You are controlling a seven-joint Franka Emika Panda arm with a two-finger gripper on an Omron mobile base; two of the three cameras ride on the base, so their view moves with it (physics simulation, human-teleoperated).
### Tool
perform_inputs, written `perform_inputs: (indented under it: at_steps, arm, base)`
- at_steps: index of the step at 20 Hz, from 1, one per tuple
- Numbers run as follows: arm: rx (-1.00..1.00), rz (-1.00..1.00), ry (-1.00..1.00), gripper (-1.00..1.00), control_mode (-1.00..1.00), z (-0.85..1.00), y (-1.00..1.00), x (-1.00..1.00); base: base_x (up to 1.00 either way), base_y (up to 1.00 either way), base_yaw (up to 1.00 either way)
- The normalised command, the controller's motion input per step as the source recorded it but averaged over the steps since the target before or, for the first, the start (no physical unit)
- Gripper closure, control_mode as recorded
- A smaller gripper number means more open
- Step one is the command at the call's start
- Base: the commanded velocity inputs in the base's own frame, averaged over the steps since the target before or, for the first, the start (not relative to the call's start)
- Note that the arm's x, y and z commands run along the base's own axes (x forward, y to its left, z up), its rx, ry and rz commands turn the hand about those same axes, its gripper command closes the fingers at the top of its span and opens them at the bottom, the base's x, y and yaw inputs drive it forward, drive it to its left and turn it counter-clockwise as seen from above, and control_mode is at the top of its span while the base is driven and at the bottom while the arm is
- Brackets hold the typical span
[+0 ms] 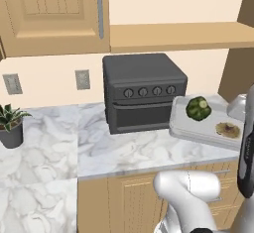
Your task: Take the mushroom and broccoli out of the freezer and place them in the tupperware container on the counter. Then put the tupperware containing the vegetables back in the freezer.
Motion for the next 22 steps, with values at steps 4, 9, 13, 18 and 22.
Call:
perform_inputs:
  at_steps: [4, 9, 13, 18, 22]
  arm:
    - [0.03, 0.0, -0.04, 1.0, -1.0, 0.46, 0.42, -0.43]
    - [0.0, 0.0, -0.02, 1.0, -1.0, 0.04, 0.24, -0.15]
    - [0.0, 0.0, 0.0, 1.0, 1.0, 0.0, 0.0, -0.09]
    - [0.0, 0.0, 0.0, 1.0, 1.0, 0.0, 0.0, 0.0]
    - [0.0, 0.0, 0.0, 1.0, 1.0, 0.0, 0.0, 0.0]
  base:
    - [0.0, 0.0, 0.0]
    - [0.0, 0.0, 0.0]
    - [-0.1, 0.0, 0.0]
    - [-0.99, -0.13, -0.01]
    - [-1.0, -0.31, -0.05]
